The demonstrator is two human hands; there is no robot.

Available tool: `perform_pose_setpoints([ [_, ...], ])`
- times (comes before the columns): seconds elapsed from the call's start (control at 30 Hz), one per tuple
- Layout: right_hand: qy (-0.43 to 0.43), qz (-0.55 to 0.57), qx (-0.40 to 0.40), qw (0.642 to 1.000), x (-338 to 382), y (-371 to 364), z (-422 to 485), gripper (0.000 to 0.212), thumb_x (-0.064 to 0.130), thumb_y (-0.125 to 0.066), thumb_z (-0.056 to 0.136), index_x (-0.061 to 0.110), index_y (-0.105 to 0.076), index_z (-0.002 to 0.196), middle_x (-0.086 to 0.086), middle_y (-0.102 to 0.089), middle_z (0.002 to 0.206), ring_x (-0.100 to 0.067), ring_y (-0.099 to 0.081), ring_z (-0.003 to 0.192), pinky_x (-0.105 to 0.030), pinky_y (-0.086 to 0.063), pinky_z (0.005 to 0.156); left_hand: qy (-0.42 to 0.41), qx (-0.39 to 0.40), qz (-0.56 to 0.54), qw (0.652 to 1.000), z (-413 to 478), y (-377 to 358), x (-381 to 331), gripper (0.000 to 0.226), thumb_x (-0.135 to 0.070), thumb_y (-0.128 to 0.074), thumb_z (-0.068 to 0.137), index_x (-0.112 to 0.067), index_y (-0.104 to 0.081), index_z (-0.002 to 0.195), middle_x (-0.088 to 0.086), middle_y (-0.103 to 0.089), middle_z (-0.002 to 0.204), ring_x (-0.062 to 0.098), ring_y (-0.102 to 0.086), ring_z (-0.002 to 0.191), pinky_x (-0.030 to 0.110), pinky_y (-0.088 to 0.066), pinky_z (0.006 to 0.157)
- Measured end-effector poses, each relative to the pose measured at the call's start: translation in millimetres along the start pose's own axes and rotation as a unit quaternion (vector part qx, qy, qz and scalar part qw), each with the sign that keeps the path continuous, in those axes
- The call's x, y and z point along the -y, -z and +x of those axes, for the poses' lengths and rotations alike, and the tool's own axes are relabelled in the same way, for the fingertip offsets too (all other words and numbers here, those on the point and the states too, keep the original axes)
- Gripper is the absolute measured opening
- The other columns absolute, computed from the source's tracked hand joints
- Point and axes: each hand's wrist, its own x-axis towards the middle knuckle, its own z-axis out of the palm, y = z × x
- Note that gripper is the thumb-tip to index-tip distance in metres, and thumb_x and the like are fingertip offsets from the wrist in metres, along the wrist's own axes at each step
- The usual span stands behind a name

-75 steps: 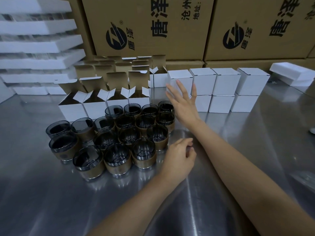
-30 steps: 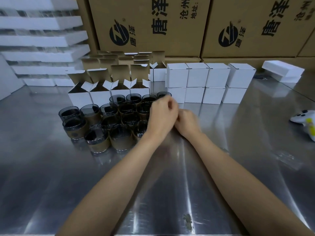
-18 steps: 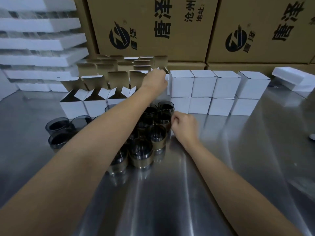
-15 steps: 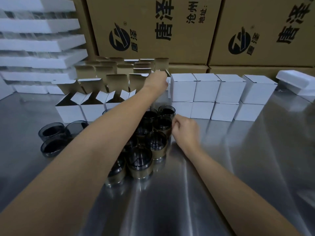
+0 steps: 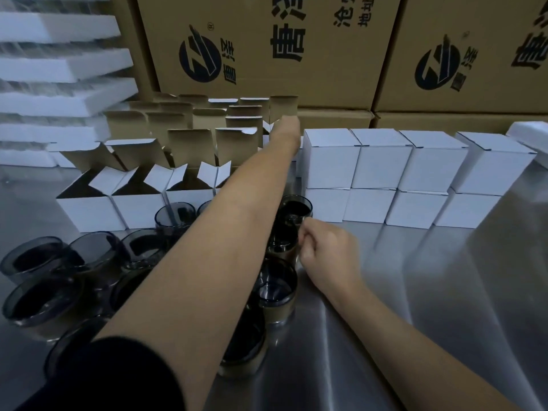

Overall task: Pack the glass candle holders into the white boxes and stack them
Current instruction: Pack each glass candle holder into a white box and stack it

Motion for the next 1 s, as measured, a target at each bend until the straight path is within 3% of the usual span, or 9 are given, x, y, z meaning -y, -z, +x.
perform_pose_setpoints([
  [0.1,0.006,0.002,-0.003,1.000,-2,0,0,0.015,0.002,-0.046,0.067,0.013,-0.056,0.064,0.000,-0.058,0.057,-0.028,-0.056,0.055,-0.039,-0.046,0.048,0.021,0.007,-0.023,0.999,6,-12,7,0.008,-0.001,-0.052,0.092,-0.004,-0.059,0.089,0.011,-0.060,0.093,0.026,-0.056,0.121,0.026,-0.045,0.076],
  [0.2,0.016,0.002,-0.010,1.000,-3,-2,0,0.014,0.001,-0.048,0.065,0.013,-0.056,0.063,0.000,-0.058,0.057,-0.027,-0.057,0.054,-0.039,-0.047,0.047,0.014,-0.004,-0.016,1.000,10,-23,13,0.032,-0.006,-0.043,0.096,-0.002,-0.056,0.125,0.015,-0.056,0.132,0.030,-0.051,0.126,0.034,-0.043,0.097],
  [0.27,0.018,-0.002,-0.011,1.000,-4,-2,1,0.014,0.001,-0.048,0.064,0.013,-0.056,0.062,0.001,-0.058,0.056,-0.026,-0.056,0.054,-0.037,-0.047,0.047,0.011,-0.021,-0.003,1.000,13,-28,15,0.036,-0.007,-0.040,0.097,-0.005,-0.050,0.132,0.015,-0.053,0.136,0.031,-0.051,0.125,0.037,-0.044,0.097],
  [0.43,0.035,0.002,-0.012,0.999,-6,-2,2,0.015,-0.002,-0.048,0.062,0.011,-0.055,0.061,0.000,-0.056,0.055,-0.025,-0.055,0.052,-0.036,-0.046,0.045,0.016,-0.077,-0.032,0.996,15,-23,12,0.033,0.002,-0.041,0.095,-0.003,-0.051,0.126,0.015,-0.057,0.128,0.031,-0.055,0.118,0.036,-0.045,0.086],
  [0.63,0.024,0.015,0.011,1.000,-8,-2,2,0.015,-0.001,-0.046,0.066,0.011,-0.056,0.063,-0.001,-0.057,0.056,-0.028,-0.056,0.055,-0.041,-0.047,0.049,-0.058,-0.173,0.006,0.983,9,10,-4,0.031,0.002,-0.038,0.093,-0.001,-0.044,0.124,0.022,-0.058,0.111,0.035,-0.056,0.099,0.035,-0.042,0.073],
  [0.7,0.012,0.014,0.021,1.000,-8,-3,3,0.015,0.001,-0.045,0.068,0.012,-0.056,0.064,-0.001,-0.058,0.058,-0.030,-0.056,0.057,-0.041,-0.047,0.052,-0.080,-0.200,-0.008,0.976,0,24,-7,0.030,0.001,-0.041,0.093,-0.002,-0.045,0.123,0.023,-0.057,0.108,0.034,-0.056,0.092,0.039,-0.051,0.075],
  [0.8,0.007,0.015,0.021,1.000,-7,-3,3,0.016,0.000,-0.046,0.069,0.012,-0.056,0.065,-0.002,-0.059,0.059,-0.031,-0.057,0.057,-0.036,-0.044,0.052,-0.130,-0.251,-0.019,0.959,-27,43,-11,0.031,0.004,-0.046,0.094,-0.007,-0.046,0.123,0.014,-0.060,0.098,0.028,-0.060,0.087,0.045,-0.055,0.074],
  [0.93,0.002,0.019,0.002,1.000,-1,-1,1,0.017,0.000,-0.046,0.068,0.011,-0.057,0.063,-0.003,-0.060,0.058,-0.031,-0.057,0.055,-0.032,-0.039,0.052,-0.151,-0.289,-0.057,0.944,-90,71,-13,0.024,-0.001,-0.043,0.099,-0.004,-0.050,0.122,0.015,-0.063,0.101,0.027,-0.061,0.091,0.042,-0.054,0.078],
  [1.0,-0.002,0.028,-0.016,0.999,3,2,-3,0.017,0.000,-0.048,0.068,0.011,-0.060,0.063,-0.003,-0.061,0.058,-0.030,-0.058,0.055,-0.030,-0.039,0.052,-0.158,-0.289,-0.049,0.943,-129,81,-15,0.022,-0.002,-0.041,0.099,-0.003,-0.051,0.119,0.015,-0.062,0.096,0.026,-0.060,0.086,0.037,-0.052,0.071],
])
